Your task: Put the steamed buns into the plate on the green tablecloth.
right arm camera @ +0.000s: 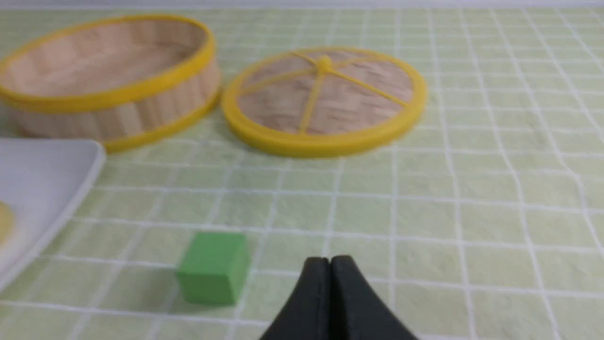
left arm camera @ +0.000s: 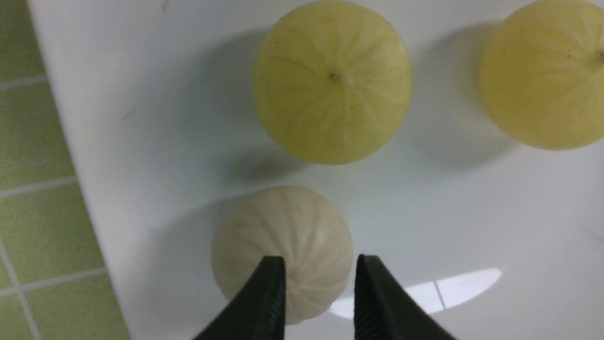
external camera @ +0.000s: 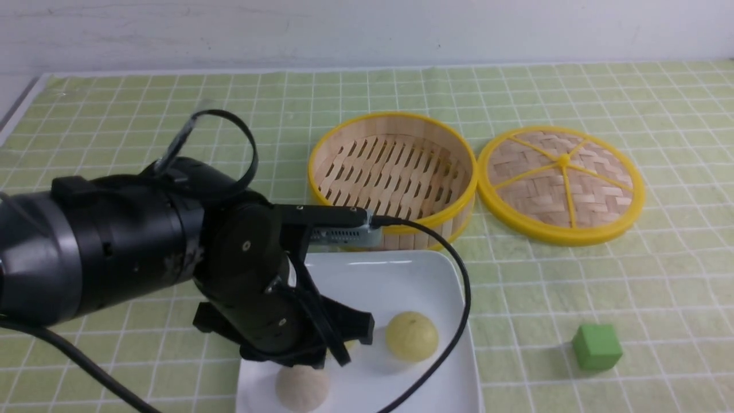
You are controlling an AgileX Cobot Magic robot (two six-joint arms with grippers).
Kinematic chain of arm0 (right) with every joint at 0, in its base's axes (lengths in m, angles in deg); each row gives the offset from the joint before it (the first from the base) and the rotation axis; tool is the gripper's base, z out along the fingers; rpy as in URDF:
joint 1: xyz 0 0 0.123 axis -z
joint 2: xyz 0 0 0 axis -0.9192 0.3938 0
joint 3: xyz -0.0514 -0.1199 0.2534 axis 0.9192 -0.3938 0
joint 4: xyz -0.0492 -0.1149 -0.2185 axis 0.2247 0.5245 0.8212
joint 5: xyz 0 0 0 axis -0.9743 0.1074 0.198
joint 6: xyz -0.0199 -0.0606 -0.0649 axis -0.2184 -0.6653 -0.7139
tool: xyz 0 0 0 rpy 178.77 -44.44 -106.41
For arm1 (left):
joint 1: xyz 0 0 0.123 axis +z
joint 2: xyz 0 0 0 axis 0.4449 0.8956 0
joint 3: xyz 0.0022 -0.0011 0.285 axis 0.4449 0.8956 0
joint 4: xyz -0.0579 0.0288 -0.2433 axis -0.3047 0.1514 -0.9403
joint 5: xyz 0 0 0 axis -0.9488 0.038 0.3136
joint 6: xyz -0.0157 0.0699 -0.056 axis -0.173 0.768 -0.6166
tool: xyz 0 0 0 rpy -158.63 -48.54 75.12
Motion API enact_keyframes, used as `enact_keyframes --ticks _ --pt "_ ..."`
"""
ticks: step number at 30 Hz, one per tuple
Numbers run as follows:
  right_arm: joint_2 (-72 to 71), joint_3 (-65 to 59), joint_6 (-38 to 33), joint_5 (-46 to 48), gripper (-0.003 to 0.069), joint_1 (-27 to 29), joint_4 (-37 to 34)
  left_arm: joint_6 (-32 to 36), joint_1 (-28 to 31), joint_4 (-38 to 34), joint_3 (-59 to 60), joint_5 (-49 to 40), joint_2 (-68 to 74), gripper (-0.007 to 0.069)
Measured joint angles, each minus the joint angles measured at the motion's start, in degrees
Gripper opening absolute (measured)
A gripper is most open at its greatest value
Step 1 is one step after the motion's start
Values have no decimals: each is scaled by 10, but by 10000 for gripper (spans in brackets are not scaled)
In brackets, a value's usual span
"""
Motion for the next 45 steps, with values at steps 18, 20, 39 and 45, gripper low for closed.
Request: enact_keyframes --ticks 18,20,39,45 --pt "-14 -38 -1 6 3 39 7 -7 0 172 6 -185 -421 2" --pt "-14 -38 -1 6 5 35 7 -27 0 174 36 -190 -485 2" --pt "-14 -38 -1 6 26 33 7 -223 0 315 408 161 -801 2" --pt "-14 -38 -1 6 32 33 7 -224 0 324 450 124 -801 7"
